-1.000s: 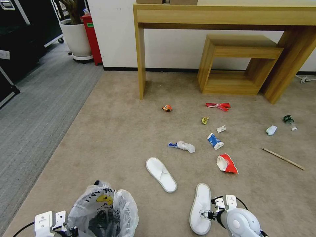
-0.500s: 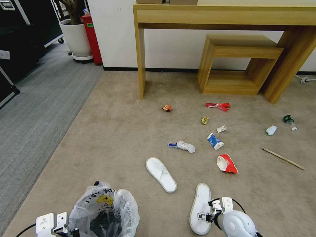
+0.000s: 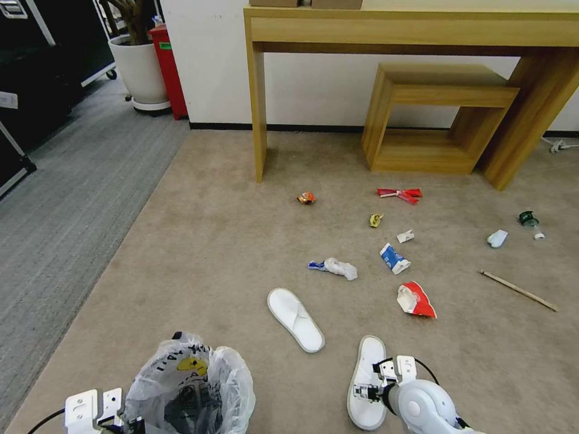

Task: Pick up the trash bin and place the garbage on the floor into it.

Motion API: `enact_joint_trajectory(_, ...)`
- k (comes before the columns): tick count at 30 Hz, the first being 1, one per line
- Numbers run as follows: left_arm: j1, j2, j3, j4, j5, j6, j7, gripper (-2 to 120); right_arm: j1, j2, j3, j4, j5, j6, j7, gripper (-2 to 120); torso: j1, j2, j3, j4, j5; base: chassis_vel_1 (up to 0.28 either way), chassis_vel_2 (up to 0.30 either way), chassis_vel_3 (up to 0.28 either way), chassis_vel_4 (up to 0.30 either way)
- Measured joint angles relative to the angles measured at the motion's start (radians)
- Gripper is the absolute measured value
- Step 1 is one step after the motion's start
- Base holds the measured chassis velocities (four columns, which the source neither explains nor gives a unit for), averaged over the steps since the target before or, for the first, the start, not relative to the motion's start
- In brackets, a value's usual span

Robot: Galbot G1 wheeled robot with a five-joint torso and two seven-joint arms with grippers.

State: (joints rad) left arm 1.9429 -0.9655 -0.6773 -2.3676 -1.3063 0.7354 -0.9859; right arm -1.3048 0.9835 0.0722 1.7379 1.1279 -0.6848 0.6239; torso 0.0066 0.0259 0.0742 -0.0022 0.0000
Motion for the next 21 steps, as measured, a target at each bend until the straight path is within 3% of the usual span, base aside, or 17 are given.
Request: enact_joint_trajectory(21,-0.02,0.015,0.006,0.02,-0.014,0.0,0.0,0,0.068,0.025,-0.002,-0.092,0.0,0.02,-0.033,100,0.0,0.0,0.0,0.0001,0.0001,0.0,0.0,0.0,0.0)
